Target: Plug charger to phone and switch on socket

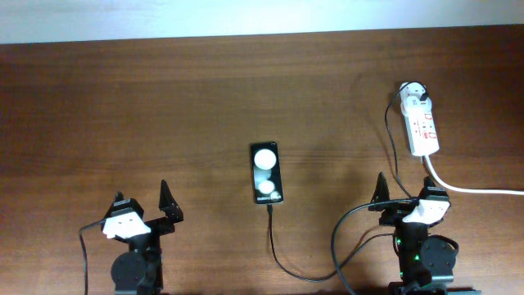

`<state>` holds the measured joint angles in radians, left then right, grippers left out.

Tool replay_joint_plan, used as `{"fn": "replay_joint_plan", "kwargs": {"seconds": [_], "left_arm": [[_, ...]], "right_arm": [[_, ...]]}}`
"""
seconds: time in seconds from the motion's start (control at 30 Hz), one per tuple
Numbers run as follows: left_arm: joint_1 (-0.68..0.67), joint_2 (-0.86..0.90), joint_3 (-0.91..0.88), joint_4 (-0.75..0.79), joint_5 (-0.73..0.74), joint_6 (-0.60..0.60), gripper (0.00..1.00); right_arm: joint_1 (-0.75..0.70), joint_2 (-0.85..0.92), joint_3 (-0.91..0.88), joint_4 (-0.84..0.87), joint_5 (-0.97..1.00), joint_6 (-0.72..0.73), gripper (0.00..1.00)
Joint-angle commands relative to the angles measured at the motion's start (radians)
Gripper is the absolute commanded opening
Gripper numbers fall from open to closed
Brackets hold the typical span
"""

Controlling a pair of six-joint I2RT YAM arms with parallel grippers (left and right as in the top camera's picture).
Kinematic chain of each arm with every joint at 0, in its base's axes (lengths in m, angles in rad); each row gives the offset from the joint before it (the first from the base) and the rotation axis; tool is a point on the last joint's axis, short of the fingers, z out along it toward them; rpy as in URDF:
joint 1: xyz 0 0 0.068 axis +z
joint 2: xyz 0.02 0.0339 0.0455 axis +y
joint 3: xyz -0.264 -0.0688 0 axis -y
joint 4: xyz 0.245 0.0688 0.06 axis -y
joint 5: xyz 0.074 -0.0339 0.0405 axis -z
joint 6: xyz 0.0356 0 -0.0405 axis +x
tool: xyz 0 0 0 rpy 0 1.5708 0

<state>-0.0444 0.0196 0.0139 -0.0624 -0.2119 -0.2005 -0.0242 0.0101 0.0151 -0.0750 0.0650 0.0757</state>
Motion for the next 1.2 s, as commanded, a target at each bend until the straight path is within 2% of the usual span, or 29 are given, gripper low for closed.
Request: {"fn": "replay_joint_plan", "kwargs": {"seconds": [0.0, 0.1, 0.53, 0.6, 0.63, 0.7, 0.77, 1.17], "left_arm": [[0.003, -0.006, -0.005, -0.001, 0.007, 0.019, 0.99], [0.003, -0.006, -0.005, -0.001, 0.007, 0.019, 0.99], [0.003, -0.006, -0.005, 0.002, -0.004, 0.019, 0.99], [0.004, -0.006, -0.005, 0.002, -0.038, 0.066, 0.99], [0.004, -0.002, -0.005, 0.001, -0.026, 0.152, 0.99], [0.003, 0.016, -0.005, -0.008, 0.078, 0.27, 0.99], [0.003, 0.024, -0.005, -0.018, 0.163, 0.271, 0.99], [0.003, 0.025, -0.005, -0.018, 0.164, 0.27, 0.99]], "right_arm": [[0.006, -0.006, -0.01, -0.008, -0.031, -0.106, 0.99], [0.02, -0.006, -0.01, -0.007, -0.028, -0.151, 0.99], [0.017, -0.006, -0.01, -0.006, -0.028, -0.15, 0.99], [0.017, -0.006, -0.01, -0.006, -0.028, -0.15, 0.99], [0.017, -0.006, -0.01, -0.006, -0.028, -0.15, 0.99], [0.017, -0.006, -0.01, -0.006, -0.028, -0.15, 0.99], [0.017, -0.006, -0.01, -0.006, -0.028, -0.15, 0.99], [0.018, -0.006, -0.01, -0.004, -0.028, -0.15, 0.99]]}}
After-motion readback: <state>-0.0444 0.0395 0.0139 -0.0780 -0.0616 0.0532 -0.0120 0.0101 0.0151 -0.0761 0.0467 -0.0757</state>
